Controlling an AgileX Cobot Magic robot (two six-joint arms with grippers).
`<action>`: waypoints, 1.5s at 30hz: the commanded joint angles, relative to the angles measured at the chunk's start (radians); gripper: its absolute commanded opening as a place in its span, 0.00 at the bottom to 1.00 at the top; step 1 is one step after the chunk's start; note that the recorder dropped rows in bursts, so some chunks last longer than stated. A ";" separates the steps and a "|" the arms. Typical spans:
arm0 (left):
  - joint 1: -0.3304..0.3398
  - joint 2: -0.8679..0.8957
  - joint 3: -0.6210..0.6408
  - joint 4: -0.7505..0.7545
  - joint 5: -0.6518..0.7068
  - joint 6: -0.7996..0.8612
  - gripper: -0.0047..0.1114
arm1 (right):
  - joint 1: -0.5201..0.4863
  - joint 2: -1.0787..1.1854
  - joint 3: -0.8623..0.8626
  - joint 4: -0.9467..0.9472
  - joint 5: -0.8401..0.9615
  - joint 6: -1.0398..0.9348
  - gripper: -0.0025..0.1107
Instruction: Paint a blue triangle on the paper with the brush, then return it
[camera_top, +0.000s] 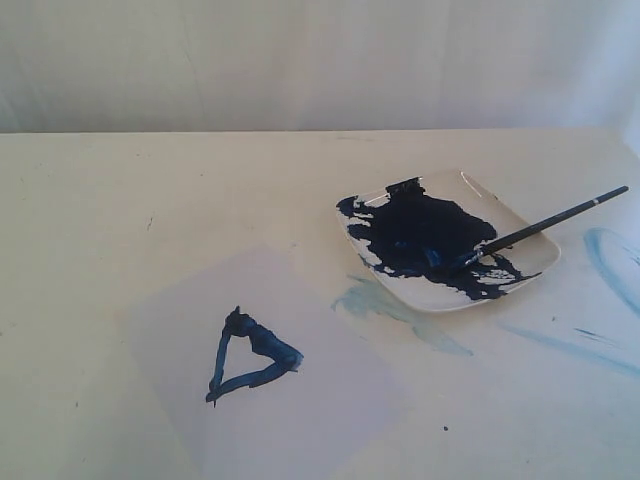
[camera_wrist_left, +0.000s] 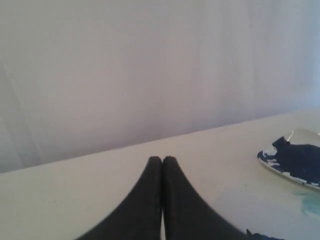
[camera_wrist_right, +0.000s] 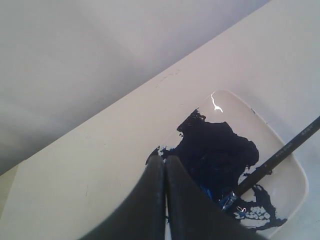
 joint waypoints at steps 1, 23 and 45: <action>-0.031 -0.010 0.089 -0.039 -0.025 -0.006 0.04 | -0.004 -0.006 0.007 0.006 0.002 -0.013 0.02; -0.036 -0.010 0.157 0.509 -0.031 -0.738 0.04 | -0.004 -0.006 0.007 0.006 0.002 -0.013 0.02; -0.034 -0.010 0.266 0.774 0.089 -0.866 0.04 | -0.004 -0.006 0.007 0.006 0.002 -0.013 0.02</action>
